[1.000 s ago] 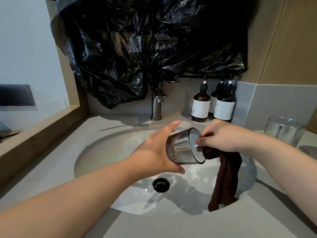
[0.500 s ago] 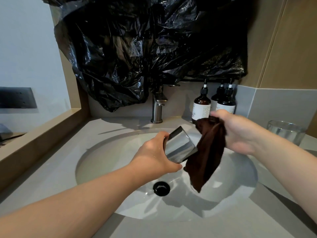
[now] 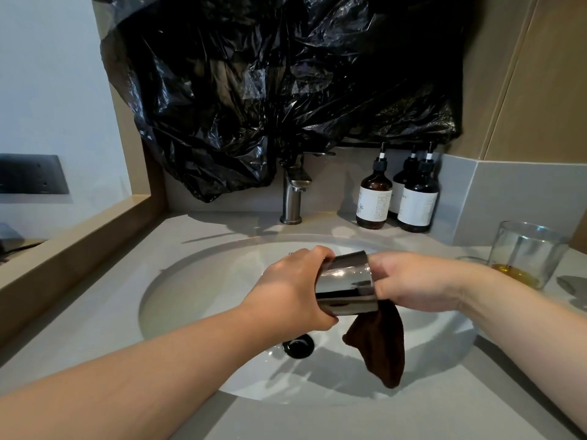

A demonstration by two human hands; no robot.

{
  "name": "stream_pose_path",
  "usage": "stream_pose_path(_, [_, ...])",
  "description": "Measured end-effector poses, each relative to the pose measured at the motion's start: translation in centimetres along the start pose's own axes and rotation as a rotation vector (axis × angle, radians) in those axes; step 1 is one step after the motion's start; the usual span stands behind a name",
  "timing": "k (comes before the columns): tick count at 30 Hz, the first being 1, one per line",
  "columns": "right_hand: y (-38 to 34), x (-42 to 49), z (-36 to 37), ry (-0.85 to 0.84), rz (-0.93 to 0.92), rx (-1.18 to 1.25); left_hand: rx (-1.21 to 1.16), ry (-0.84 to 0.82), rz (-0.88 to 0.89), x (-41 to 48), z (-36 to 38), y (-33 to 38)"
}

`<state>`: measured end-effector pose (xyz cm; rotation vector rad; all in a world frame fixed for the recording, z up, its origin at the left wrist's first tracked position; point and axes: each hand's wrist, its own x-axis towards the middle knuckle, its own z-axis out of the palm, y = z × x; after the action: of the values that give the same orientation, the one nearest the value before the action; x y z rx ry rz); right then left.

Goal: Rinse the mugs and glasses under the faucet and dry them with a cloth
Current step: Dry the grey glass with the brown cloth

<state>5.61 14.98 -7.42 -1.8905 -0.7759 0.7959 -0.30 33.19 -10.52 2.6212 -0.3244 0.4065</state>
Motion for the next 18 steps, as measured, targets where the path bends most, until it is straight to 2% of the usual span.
stream_pose_path(3, [0.2,0.1,0.3,-0.020,0.016,-0.003,0.011,-0.040,0.006,-0.1,0.0,0.2])
stream_pose_path(7, [0.0,-0.4,-1.0,0.029,-0.015,0.272,-0.013,0.027,-0.009,0.3,-0.2,0.2])
stream_pose_path(9, [-0.3,-0.7,-1.4,0.011,-0.039,0.328,-0.025,0.054,-0.001,0.3,-0.3,0.3])
stream_pose_path(12, [-0.5,-0.9,-1.9,0.050,-0.042,0.290,-0.023,0.066,-0.001,0.3,-0.4,0.3])
stream_pose_path(15, [-1.2,-1.4,-2.6,0.176,-0.065,0.257,-0.032,0.121,-0.051,0.4,-0.6,-0.4])
stream_pose_path(18, [-1.5,-1.2,-1.5,0.232,-0.103,0.107,-0.017,0.151,-0.022,0.2,-0.5,-0.2])
